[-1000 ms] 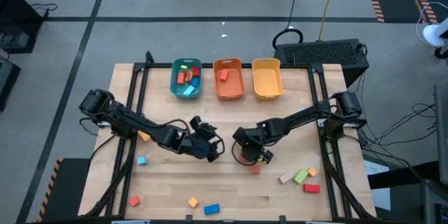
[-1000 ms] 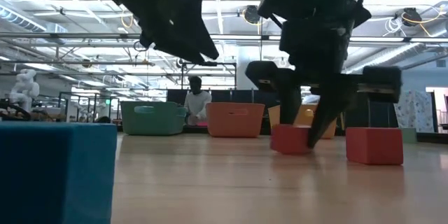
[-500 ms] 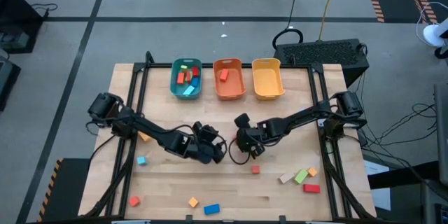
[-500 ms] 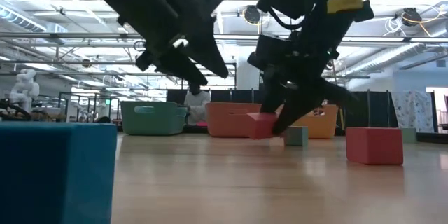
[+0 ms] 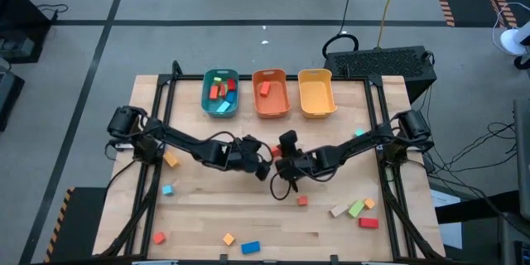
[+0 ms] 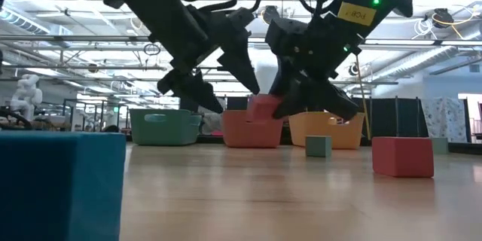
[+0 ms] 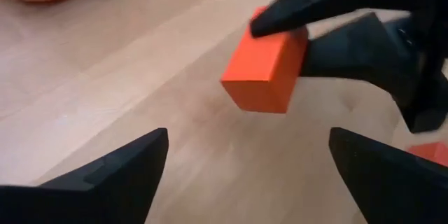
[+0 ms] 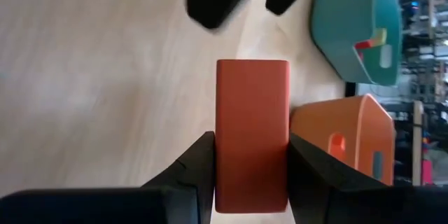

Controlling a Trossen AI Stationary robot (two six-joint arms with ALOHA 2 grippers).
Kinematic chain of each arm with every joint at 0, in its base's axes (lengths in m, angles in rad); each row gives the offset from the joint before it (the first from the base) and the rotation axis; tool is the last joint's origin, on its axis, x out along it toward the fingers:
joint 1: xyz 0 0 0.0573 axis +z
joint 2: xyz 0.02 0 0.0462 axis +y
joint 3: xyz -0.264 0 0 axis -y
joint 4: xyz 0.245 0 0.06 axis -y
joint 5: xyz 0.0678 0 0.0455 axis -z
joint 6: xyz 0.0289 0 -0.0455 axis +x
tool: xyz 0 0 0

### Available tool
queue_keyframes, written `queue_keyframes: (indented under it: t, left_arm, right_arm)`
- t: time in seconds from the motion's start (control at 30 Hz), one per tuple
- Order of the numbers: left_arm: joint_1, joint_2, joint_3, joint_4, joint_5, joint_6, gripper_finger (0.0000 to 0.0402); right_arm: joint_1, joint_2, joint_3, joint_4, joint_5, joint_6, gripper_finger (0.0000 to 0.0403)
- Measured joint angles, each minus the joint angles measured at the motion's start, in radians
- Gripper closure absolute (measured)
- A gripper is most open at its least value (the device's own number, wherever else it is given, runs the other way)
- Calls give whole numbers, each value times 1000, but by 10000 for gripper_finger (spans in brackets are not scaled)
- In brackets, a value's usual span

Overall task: Sort blocks by size
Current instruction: Put the orange thick rectangular block into the orange bin

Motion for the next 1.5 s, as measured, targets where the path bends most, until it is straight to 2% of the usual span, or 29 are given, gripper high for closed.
queue_keyframes:
  t: [0.2, 0.33, 0.5, 0.73, 0.87, 1.2, 1.33, 1.5]
  left_arm:
    - [29, 0, 0, 56, 3, 43, 6]
    - [50, 0, 0, 127, 83, 90, 6]
    - [68, -1, 0, 193, 186, 160, 6]
    - [67, -1, 0, 201, 218, 174, 13]
    - [68, -1, 1, 201, 236, 183, 52]
    - [68, -7, 1, 200, 291, 190, 200]
    - [66, -23, 2, 214, 298, 194, 233]
    - [60, -33, 1, 229, 325, 237, 244]
  right_arm:
    - [17, 0, 0, 24, 56, -9, 284]
    - [25, -1, 0, 86, 61, -50, 284]
    - [44, -1, 0, 130, 131, -110, 284]
    - [74, -1, -1, 155, 145, -121, 284]
    - [88, -2, -1, 163, 211, -120, 284]
    - [137, -64, -1, 150, 208, -102, 284]
    - [154, -93, -1, 132, 211, -91, 284]
    - [159, -97, 0, 60, 201, -54, 284]
